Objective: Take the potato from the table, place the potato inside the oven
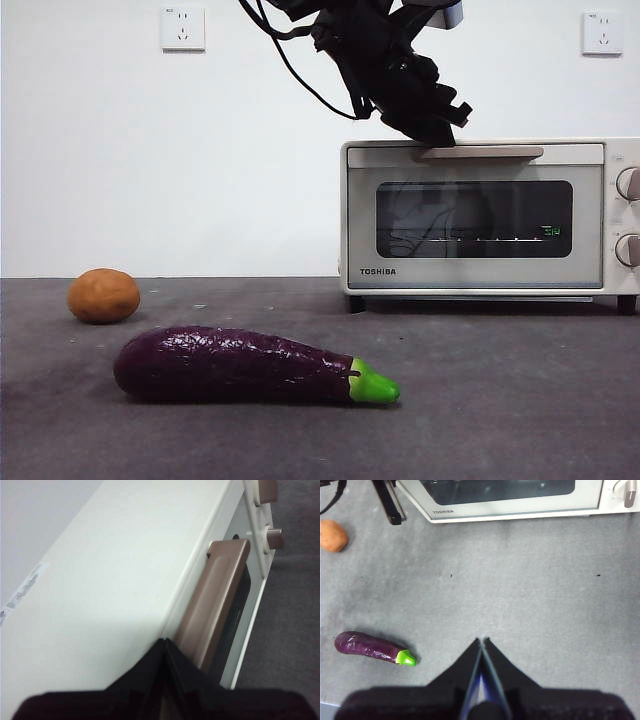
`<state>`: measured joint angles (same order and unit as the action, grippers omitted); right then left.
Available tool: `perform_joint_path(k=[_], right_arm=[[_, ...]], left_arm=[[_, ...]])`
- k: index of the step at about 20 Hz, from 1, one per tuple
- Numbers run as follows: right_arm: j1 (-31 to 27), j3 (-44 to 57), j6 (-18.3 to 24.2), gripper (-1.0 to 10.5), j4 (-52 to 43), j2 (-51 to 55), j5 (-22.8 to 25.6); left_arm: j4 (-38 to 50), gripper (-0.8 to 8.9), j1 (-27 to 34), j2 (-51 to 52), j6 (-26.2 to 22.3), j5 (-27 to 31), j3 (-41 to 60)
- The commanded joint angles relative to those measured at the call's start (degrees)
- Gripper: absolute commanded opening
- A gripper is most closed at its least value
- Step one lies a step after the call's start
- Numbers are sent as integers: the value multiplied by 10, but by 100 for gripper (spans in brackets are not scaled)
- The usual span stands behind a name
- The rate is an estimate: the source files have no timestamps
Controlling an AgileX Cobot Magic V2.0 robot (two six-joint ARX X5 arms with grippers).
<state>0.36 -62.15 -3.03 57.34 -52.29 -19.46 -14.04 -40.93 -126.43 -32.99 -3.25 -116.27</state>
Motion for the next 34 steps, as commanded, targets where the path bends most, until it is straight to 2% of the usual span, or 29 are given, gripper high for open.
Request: perform_joint_path(k=[1, 7, 14, 19, 21, 23, 26, 34], right_arm=[[1, -2, 5, 1, -2, 0, -1], [1, -2, 2, 1, 11, 2, -1], [1, -3, 0, 1, 38, 68, -46], [1, -3, -2, 1, 92, 140, -49], [1, -7, -2, 1, 101, 171, -87], [1, -24, -2, 1, 107, 194, -131], [1, -69, -2, 1, 122, 205, -162], [1, -201, 5, 1, 163, 203, -165]], left_arm=[[-38, -9, -1, -30, 13, -2, 11], [-89, -9, -13, -30, 91, -17, 11], [-177, -9, -33, -30, 141, -19, 11], [-210, -8, -48, -30, 153, -30, 11], [-228, -8, -51, -30, 168, -32, 11], [-241, -8, -54, -30, 177, -32, 11], [-254, -8, -58, -30, 193, -32, 11], [-302, -8, -65, -30, 217, -32, 11]])
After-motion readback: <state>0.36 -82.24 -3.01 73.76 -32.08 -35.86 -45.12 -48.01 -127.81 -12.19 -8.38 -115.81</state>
